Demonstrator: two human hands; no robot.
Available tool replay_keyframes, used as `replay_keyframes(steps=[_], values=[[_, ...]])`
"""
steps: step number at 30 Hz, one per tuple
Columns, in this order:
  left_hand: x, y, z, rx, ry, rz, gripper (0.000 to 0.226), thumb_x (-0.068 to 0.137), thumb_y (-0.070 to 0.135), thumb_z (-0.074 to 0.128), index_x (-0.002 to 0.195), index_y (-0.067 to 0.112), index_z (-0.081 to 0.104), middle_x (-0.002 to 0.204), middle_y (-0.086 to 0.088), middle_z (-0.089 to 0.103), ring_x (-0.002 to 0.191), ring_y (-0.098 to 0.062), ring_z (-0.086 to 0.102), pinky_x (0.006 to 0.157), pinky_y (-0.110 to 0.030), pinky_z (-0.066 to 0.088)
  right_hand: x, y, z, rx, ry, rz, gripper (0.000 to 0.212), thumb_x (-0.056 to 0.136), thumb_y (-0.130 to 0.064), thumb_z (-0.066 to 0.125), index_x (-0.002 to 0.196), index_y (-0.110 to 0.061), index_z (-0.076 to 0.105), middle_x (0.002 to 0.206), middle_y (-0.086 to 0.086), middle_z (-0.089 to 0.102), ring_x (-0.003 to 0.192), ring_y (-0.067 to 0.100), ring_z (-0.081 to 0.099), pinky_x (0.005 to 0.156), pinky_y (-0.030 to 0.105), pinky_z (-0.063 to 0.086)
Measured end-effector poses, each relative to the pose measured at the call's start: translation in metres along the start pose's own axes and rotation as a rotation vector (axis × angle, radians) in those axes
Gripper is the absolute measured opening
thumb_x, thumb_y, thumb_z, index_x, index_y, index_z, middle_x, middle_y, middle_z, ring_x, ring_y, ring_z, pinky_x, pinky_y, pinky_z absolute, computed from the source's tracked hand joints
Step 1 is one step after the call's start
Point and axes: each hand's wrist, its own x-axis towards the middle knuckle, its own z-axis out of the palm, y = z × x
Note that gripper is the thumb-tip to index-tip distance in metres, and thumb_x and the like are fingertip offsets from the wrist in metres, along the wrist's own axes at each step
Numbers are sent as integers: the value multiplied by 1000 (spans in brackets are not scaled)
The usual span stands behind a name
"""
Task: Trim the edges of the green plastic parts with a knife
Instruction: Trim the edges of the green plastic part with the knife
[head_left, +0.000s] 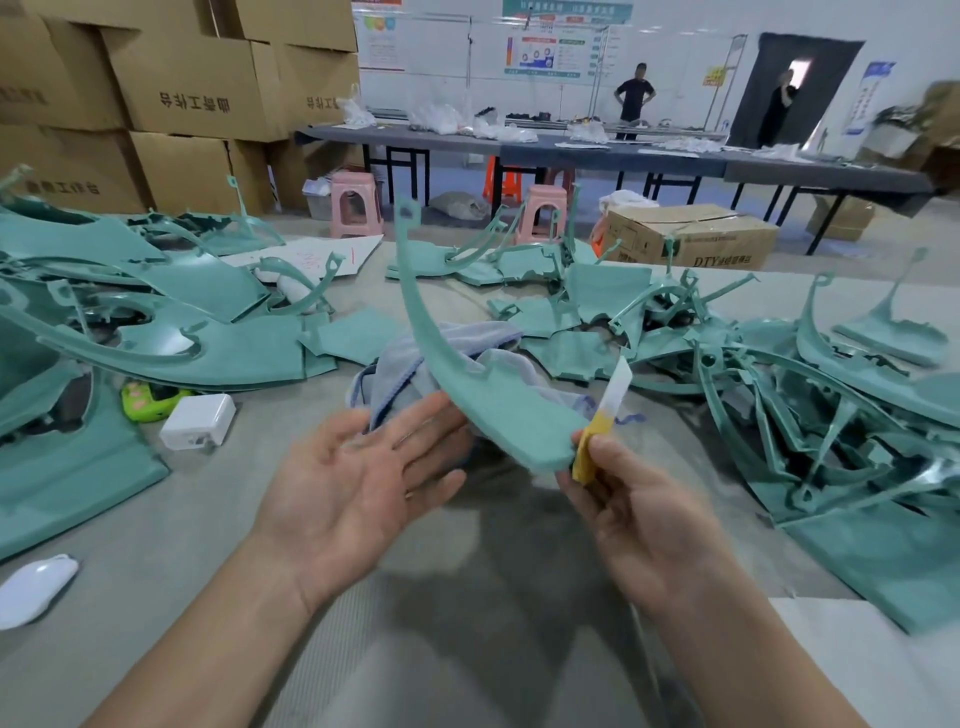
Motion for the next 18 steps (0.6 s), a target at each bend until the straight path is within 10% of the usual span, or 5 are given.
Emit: replay_keyframes(steps=[8, 18], values=[[11, -31, 7, 493, 434, 37, 22, 92, 23, 65, 111, 14, 71, 104, -10, 78, 80, -24, 73, 63, -36, 53, -14, 21, 8, -367, -230, 50, 18, 69, -13, 72, 79, -2, 82, 89, 16, 77, 75, 19, 74, 63, 28, 61], [6, -23, 24, 115, 556, 49, 7, 91, 12, 66, 95, 10, 72, 79, -3, 74, 44, -8, 58, 33, -14, 37, -28, 40, 10, -1122, -400, -570, 6, 86, -28, 74, 83, -26, 79, 76, -8, 73, 75, 8, 65, 74, 34, 56]])
